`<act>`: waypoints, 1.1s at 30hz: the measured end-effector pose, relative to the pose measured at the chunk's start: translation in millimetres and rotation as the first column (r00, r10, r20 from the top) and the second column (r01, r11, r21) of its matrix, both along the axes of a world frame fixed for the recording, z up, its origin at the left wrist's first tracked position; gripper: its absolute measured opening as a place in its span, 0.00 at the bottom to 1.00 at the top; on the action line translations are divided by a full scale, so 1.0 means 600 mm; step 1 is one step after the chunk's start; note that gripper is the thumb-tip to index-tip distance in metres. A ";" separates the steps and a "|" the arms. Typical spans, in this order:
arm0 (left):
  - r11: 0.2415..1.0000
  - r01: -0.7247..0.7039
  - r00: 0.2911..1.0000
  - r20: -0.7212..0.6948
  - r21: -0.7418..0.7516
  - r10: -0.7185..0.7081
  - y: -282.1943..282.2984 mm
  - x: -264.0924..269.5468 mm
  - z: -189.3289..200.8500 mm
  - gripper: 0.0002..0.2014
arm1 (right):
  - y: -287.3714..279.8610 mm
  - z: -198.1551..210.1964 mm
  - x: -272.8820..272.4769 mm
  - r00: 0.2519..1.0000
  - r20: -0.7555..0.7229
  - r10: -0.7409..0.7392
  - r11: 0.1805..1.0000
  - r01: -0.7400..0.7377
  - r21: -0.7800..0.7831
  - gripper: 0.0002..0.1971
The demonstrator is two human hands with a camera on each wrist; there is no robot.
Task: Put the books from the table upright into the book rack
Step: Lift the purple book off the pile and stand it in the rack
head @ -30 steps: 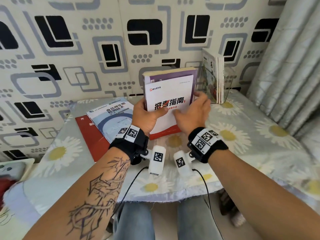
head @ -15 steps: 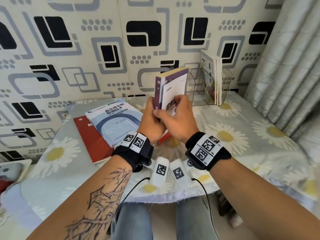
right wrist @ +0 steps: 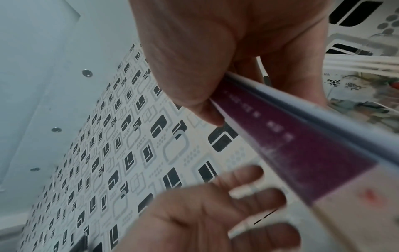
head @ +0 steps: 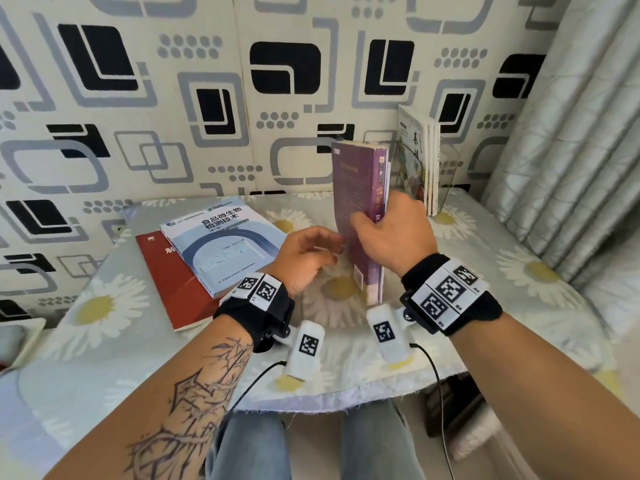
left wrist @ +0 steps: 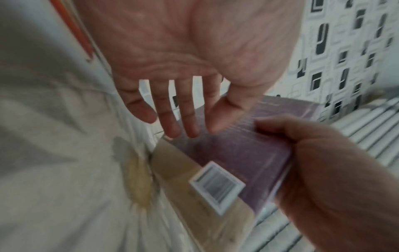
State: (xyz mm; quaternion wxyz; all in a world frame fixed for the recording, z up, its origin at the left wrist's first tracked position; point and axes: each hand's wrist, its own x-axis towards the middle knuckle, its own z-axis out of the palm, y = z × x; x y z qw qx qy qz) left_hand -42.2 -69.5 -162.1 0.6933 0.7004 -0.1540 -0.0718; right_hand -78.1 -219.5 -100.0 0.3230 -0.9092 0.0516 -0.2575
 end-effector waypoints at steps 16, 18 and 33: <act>0.912 -0.296 0.939 -0.259 -0.283 0.225 0.009 0.024 -0.046 0.12 | -0.185 0.066 0.076 0.975 0.098 -0.202 0.972 0.212 -0.106 0.16; 0.908 -0.298 0.939 -0.264 -0.294 0.222 0.010 0.022 -0.045 0.13 | -0.188 0.060 0.095 0.974 0.094 -0.208 0.972 0.217 -0.095 0.15; 0.907 -0.268 0.951 -0.243 -0.326 0.193 0.011 0.033 -0.049 0.12 | -0.152 0.011 0.243 0.974 0.135 -0.181 0.947 0.210 -0.242 0.17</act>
